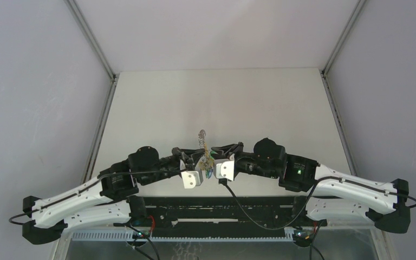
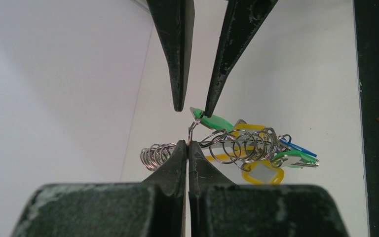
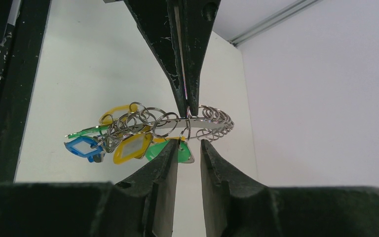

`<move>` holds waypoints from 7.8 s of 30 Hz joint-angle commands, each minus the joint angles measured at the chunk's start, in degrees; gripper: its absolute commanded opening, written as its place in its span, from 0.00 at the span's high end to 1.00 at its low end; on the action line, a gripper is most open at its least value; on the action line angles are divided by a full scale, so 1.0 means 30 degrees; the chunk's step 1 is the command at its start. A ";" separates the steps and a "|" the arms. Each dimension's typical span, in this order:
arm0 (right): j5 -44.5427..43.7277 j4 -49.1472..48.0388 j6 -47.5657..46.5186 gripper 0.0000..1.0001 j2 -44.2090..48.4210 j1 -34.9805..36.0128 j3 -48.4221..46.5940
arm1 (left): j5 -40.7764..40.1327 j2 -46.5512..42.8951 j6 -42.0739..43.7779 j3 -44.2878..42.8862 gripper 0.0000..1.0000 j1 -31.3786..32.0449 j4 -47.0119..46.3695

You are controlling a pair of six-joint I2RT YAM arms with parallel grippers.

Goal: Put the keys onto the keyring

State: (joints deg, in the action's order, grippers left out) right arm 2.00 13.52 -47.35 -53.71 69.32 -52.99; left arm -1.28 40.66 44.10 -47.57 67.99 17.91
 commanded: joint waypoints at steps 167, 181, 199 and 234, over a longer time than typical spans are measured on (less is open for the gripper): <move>1.9044 -0.4569 1.2348 0.73 -0.3361 -0.8546 -0.3547 | 1.1072 0.2760 -1.9767 0.9223 1.00 -0.7867 -3.2358; 1.8638 -0.2212 1.1182 1.00 -0.3806 -0.8577 -0.4149 | 1.0839 0.2696 -1.9784 0.9253 1.00 -0.7863 -3.2141; 0.7725 1.3771 0.4901 1.00 -0.6420 -0.5819 -1.1610 | 0.9329 -0.0950 -1.4875 0.6034 0.64 -0.7867 -1.4699; 0.4671 1.5093 0.4038 1.00 -0.7990 -0.3295 -1.3478 | 1.2715 0.2360 -1.5021 0.4734 0.80 -0.7867 -1.4915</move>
State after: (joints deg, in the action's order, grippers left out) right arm 15.73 61.14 -34.22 -78.02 58.59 -90.91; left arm 36.25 47.37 -0.91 -29.43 44.34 -24.75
